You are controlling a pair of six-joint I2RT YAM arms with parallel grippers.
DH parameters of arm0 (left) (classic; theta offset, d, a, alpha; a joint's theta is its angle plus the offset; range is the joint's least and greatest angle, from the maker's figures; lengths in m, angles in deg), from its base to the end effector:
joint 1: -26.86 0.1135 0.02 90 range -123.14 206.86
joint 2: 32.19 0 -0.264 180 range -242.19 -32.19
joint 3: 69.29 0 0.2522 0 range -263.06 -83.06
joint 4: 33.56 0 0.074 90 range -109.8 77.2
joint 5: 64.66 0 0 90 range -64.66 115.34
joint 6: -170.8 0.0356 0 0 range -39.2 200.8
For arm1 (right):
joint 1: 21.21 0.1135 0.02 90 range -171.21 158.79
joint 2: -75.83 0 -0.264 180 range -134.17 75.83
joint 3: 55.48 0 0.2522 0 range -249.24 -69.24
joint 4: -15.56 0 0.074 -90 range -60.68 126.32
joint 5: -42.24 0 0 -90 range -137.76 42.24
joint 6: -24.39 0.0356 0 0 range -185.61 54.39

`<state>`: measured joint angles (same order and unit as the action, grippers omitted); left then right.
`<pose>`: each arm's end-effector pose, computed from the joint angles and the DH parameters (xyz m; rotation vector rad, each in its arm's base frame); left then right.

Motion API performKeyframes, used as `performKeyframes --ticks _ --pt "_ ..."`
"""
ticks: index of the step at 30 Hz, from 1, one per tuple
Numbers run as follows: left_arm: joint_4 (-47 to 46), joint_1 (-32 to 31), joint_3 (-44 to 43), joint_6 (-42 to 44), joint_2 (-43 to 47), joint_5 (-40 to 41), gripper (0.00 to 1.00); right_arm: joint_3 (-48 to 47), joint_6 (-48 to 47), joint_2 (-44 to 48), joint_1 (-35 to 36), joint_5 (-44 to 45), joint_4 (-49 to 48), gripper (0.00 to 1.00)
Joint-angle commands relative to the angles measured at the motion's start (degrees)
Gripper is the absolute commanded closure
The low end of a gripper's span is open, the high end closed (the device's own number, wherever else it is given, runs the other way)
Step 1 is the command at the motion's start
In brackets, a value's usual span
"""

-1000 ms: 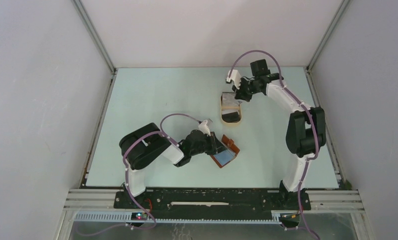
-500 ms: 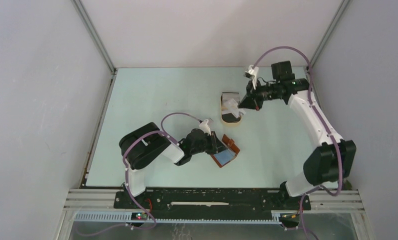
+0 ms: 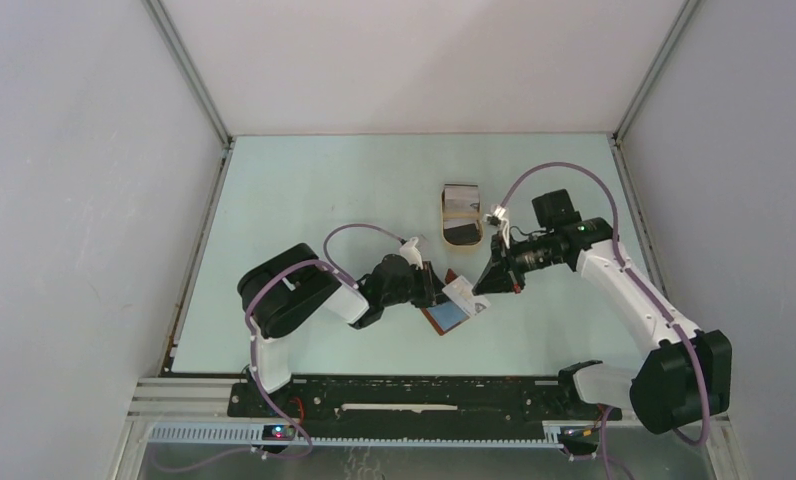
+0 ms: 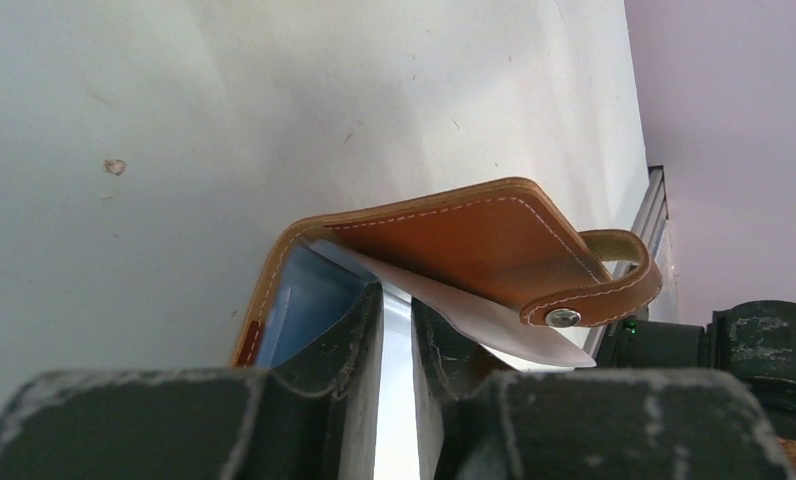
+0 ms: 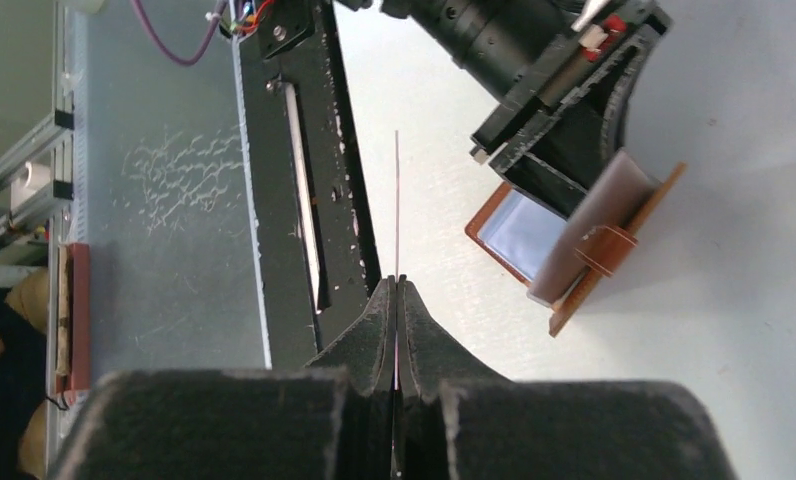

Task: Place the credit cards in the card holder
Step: Insert the credit card into the card holder.

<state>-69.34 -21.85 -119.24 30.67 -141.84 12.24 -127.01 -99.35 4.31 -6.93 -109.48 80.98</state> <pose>0.2152 -0.2573 0.1003 0.1391 2.2352 -1.2700 0.2116 0.0862 0.2813 -1.1917 1.9501 1.2512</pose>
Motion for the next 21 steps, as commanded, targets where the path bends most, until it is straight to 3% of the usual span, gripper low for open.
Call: performKeyframes --ticks 1,13,21 --pt "0.4 0.4 -1.9 -1.7 0.9 -2.7 0.78 1.4 -0.2 1.7 3.8 2.0 -4.1 1.0" --pt "-8.1 1.9 -0.8 -10.0 -1.2 -7.2 0.77 5.8 7.8 -3.3 13.7 14.6 -14.4 1.0" --pt "-12.3 3.3 -0.1 -13.8 -3.7 -8.1 0.77 6.0 9.8 -6.8 14.6 20.2 -16.3 1.0"
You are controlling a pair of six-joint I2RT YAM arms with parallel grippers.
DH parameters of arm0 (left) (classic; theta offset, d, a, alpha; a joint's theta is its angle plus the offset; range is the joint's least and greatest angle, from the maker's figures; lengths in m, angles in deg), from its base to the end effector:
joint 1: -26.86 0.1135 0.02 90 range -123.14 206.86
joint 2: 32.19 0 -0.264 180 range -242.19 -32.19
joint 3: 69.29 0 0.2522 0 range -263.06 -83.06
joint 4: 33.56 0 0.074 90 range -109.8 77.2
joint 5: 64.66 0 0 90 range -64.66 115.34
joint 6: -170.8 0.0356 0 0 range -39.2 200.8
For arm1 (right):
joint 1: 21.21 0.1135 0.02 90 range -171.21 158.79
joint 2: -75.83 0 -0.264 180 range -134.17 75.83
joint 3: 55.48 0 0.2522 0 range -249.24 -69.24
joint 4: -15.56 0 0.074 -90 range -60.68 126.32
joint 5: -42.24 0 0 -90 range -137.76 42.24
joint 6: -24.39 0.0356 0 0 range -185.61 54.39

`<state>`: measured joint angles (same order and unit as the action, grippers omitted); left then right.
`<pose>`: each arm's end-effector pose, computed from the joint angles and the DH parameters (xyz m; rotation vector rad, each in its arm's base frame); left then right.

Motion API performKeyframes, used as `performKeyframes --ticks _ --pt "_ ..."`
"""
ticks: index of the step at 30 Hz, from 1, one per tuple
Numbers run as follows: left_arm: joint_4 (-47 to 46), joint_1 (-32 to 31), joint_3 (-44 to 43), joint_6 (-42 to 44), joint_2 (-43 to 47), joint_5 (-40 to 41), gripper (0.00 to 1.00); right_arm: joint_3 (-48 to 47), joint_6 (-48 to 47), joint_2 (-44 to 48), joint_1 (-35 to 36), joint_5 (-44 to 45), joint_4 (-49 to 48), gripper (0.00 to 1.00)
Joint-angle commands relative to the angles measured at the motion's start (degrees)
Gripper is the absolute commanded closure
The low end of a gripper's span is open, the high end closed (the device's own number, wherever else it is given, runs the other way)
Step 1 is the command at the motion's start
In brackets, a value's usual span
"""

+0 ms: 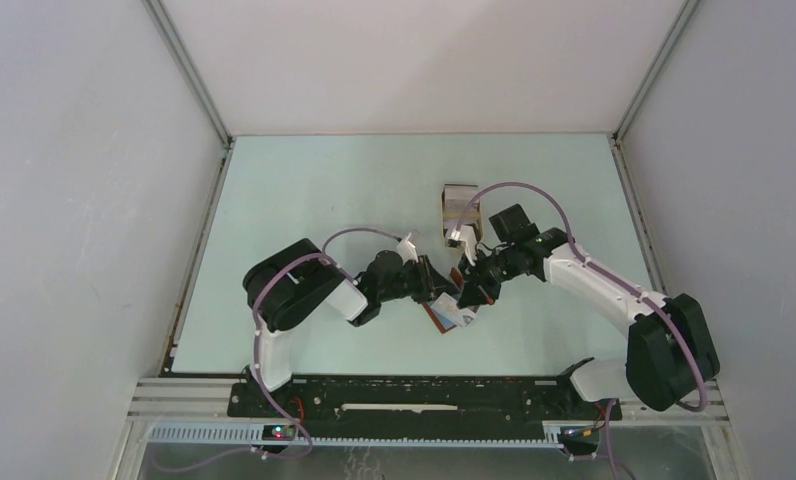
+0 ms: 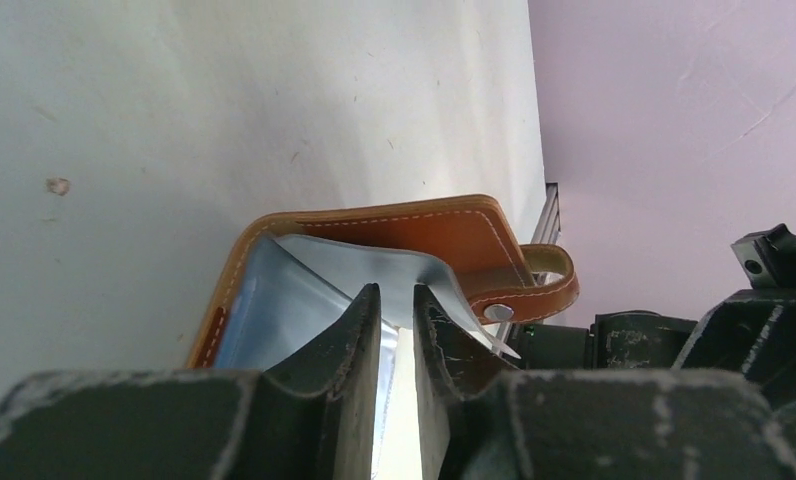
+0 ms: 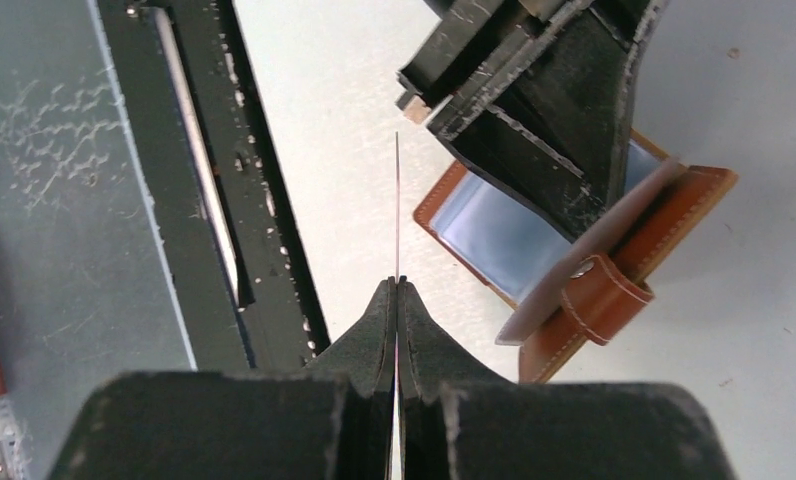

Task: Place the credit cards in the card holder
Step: Insert the credit card into the card holder.

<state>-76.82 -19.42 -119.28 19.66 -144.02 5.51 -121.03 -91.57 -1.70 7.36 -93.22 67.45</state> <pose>0.2256 -0.2534 0.1020 -0.0104 2.2206 -1.5046 0.2103 0.1434 0.2301 -1.3677 2.1208 1.0652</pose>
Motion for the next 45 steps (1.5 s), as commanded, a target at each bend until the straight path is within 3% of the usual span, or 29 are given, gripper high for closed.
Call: performKeyframes --ticks 1,10,23,36,45 --pt "-5.1 1.1 -0.3 -3.2 -2.0 -1.5 0.77 0.1 2.2 -1.1 0.2 4.7 -3.0 1.0" --pt "-5.6 2.1 -0.1 -4.7 -3.2 -0.1 0.77 0.1 4.8 -2.9 -3.2 10.4 -4.8 1.0" --pt "0.5 2.2 1.5 -0.2 -1.2 3.4 0.76 0.9 7.6 -2.7 -5.2 17.4 -7.6 1.0" --pt "1.6 2.2 5.0 4.1 1.8 4.6 0.76 0.9 8.0 -3.6 -4.5 18.7 -8.8 1.0" --pt "-1.9 2.1 9.8 7.1 7.1 5.7 0.69 0.9 8.0 -4.4 -4.4 17.8 -8.9 1.0"
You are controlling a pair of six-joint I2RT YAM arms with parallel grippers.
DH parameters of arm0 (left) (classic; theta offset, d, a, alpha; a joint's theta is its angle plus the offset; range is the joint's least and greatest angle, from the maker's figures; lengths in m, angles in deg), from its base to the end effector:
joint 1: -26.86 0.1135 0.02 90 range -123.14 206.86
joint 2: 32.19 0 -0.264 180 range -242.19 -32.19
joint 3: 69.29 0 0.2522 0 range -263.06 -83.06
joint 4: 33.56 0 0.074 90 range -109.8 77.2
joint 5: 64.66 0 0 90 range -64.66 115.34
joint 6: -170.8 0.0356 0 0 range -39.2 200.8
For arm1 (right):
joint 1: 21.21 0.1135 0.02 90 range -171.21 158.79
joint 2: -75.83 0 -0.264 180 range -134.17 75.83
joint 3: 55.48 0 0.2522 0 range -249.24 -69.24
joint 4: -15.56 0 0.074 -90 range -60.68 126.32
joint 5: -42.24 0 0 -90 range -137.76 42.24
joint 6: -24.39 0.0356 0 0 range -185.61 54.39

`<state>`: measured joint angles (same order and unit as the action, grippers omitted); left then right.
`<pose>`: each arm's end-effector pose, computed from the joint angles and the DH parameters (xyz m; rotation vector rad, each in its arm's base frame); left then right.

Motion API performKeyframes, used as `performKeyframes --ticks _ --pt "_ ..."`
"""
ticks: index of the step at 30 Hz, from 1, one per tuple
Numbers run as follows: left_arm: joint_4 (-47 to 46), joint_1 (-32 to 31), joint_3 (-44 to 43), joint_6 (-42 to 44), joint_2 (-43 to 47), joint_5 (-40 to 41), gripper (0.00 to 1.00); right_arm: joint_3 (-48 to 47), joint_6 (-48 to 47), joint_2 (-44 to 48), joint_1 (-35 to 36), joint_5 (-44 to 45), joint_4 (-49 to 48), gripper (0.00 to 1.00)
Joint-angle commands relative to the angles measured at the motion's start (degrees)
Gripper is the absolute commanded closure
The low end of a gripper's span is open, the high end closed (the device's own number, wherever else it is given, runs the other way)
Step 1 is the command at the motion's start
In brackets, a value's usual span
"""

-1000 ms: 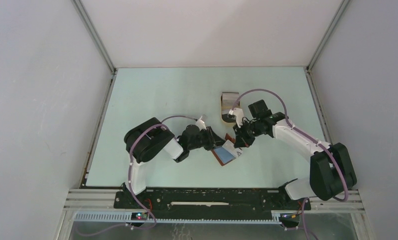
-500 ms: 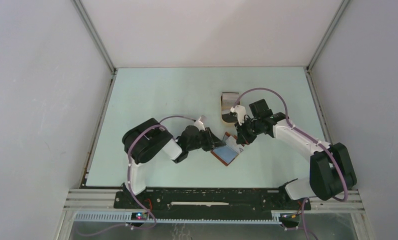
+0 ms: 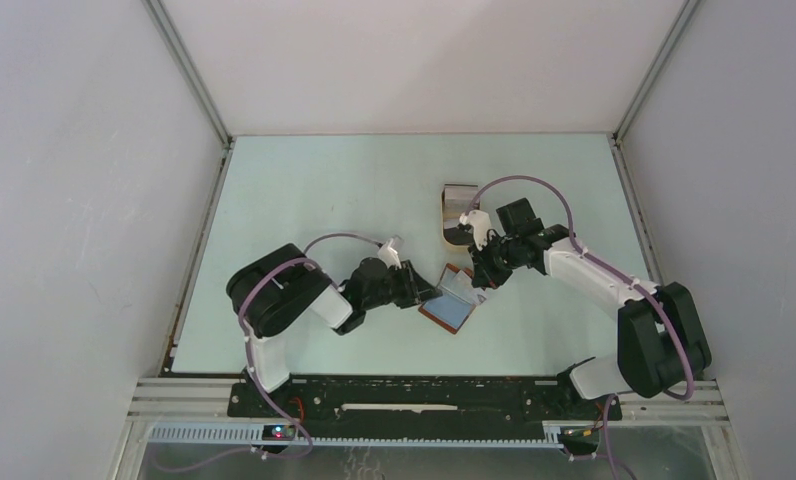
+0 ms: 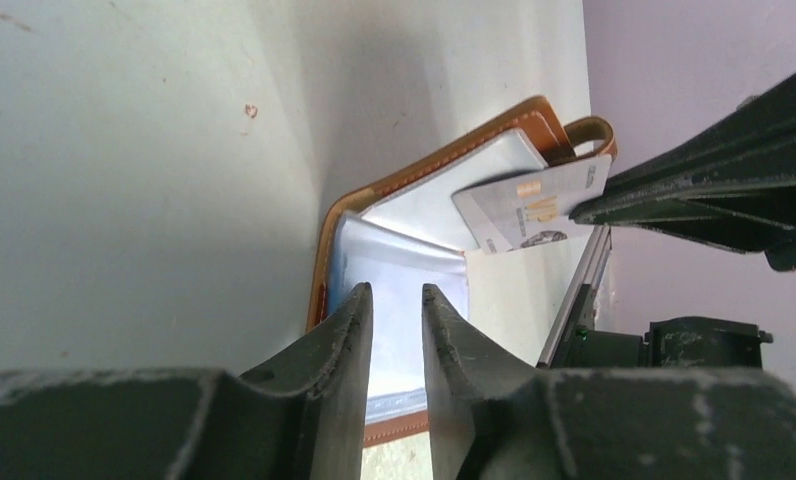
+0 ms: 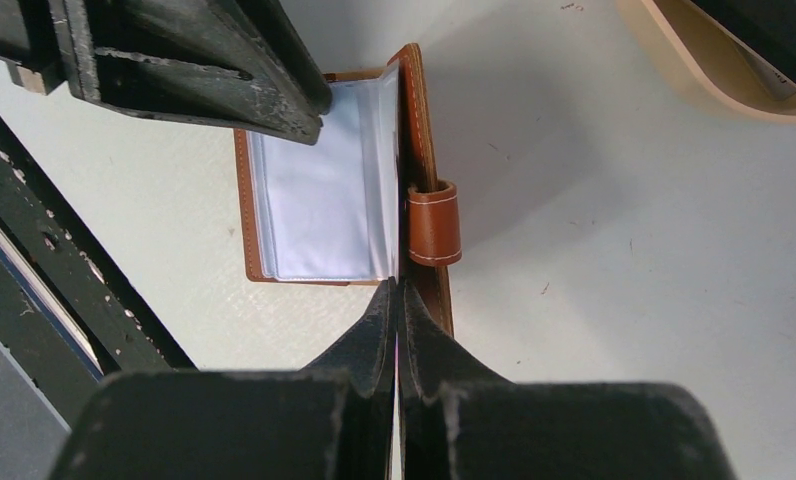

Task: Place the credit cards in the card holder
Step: Insert the credit card into the card holder.

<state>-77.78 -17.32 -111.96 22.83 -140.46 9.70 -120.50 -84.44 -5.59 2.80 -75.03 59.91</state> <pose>0.2140 -0.2214 0.0950 -0.0598 2.2216 -1.3656 0.2438 0.1265 0.2112 -1.0945 2.3426 0.6557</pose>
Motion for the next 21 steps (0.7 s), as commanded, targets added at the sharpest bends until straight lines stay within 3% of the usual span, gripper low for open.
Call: performKeyframes --ticks 1,13,21 --pt "-1.0 0.0 2.7 4.6 4.3 1.6 0.69 0.4 0.9 -0.5 0.2 -0.5 -1.4 1.0" --pt "0.0 0.0 1.0 11.0 6.1 -0.7 0.65 -0.7 0.9 -1.7 -0.8 -2.9 -0.7 1.0" --pt "11.1 0.5 -5.4 20.0 7.2 1.6 0.64 -0.9 0.7 -2.0 -1.0 -3.7 -0.4 1.0"
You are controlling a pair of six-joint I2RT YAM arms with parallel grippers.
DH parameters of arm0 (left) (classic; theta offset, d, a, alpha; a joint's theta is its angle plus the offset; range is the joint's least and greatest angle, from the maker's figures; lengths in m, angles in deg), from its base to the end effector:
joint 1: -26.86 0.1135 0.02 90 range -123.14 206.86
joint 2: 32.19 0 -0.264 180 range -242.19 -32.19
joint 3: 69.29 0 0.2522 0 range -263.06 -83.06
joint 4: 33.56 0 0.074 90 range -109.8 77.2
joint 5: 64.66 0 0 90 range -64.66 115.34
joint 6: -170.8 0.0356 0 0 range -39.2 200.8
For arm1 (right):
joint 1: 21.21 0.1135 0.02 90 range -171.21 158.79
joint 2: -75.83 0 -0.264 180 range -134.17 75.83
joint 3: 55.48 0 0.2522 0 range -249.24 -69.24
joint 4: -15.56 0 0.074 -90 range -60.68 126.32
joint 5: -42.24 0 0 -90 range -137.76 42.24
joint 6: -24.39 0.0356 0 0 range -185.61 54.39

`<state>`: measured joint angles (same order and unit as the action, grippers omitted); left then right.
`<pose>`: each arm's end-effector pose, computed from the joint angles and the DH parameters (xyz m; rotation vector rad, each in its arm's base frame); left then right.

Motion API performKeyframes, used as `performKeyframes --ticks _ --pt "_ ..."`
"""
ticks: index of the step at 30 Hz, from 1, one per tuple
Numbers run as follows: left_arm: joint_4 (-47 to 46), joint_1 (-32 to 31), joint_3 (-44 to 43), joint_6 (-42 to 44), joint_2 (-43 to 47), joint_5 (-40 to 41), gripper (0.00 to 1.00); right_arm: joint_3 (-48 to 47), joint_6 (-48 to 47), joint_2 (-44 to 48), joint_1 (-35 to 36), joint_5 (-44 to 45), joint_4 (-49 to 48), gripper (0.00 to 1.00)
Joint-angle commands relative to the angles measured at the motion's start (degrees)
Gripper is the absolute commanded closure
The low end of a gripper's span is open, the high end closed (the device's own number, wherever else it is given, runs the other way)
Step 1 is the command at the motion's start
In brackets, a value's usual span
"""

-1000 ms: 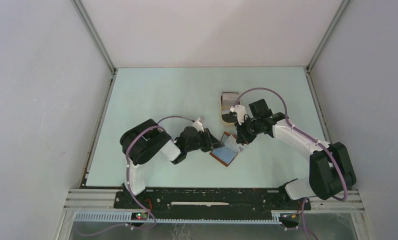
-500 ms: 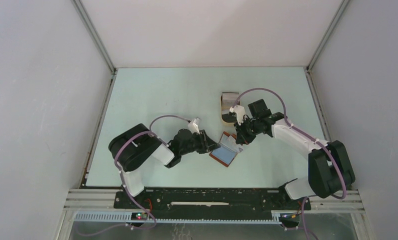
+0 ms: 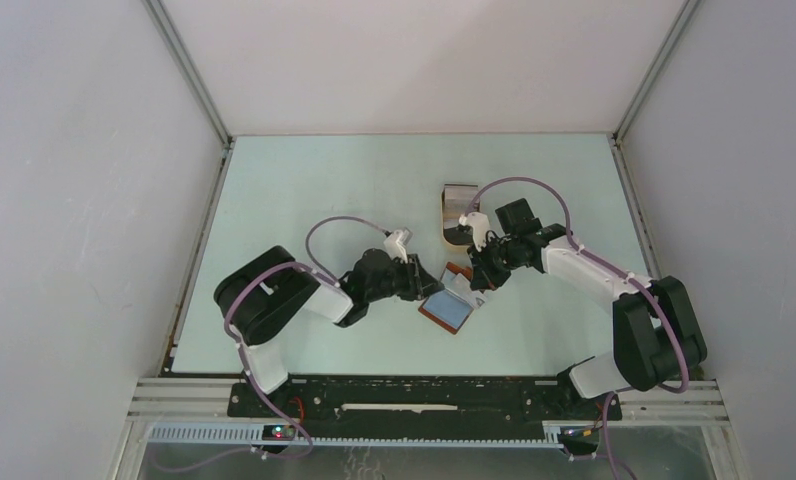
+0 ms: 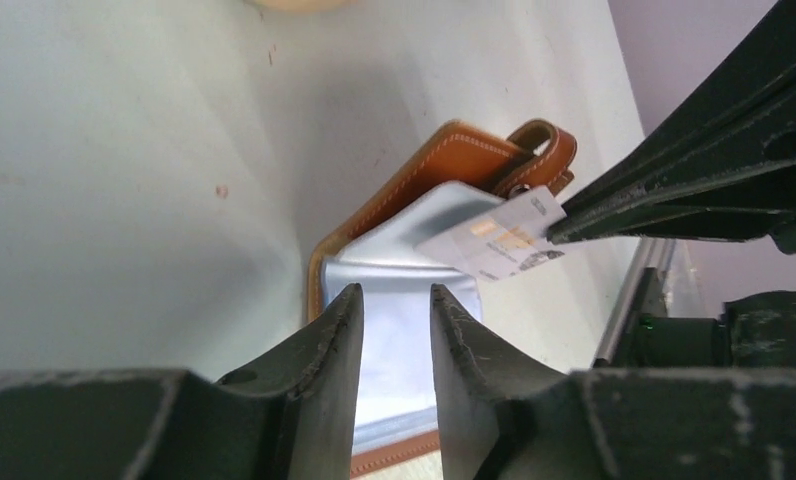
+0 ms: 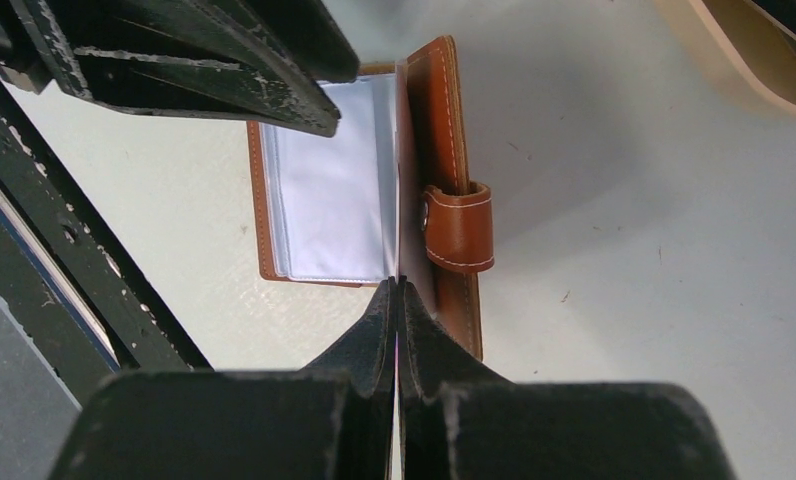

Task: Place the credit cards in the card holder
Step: Insert the credit card into the card holder.

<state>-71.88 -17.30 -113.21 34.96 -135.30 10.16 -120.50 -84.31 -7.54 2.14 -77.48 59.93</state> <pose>0.2161 -0.2229 0.1154 0.1654 2.1473 -1.2469 0.2473 0.1260 0.2031 -1.0895 2.3678 0.7152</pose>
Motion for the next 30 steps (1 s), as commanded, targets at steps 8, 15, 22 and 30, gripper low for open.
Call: performKeyframes --ticks 8,15,22,30 --pt "7.8 4.3 -6.4 18.4 3.8 -6.1 0.56 -1.3 0.3 -0.6 -0.8 -1.8 0.1 1.0" --pt "7.4 6.1 -9.3 23.9 3.0 -14.2 0.46 -1.3 0.4 -0.7 -1.2 -2.0 0.2 1.0" --pt "8.0 6.2 -13.9 23.5 -1.8 -18.2 0.46 -1.6 0.3 -1.1 -1.4 -2.2 0.5 1.0" --pt "8.0 6.3 -17.0 21.7 -6.2 -20.3 0.48 -1.7 0.2 -1.4 -1.5 -2.3 0.7 1.0"
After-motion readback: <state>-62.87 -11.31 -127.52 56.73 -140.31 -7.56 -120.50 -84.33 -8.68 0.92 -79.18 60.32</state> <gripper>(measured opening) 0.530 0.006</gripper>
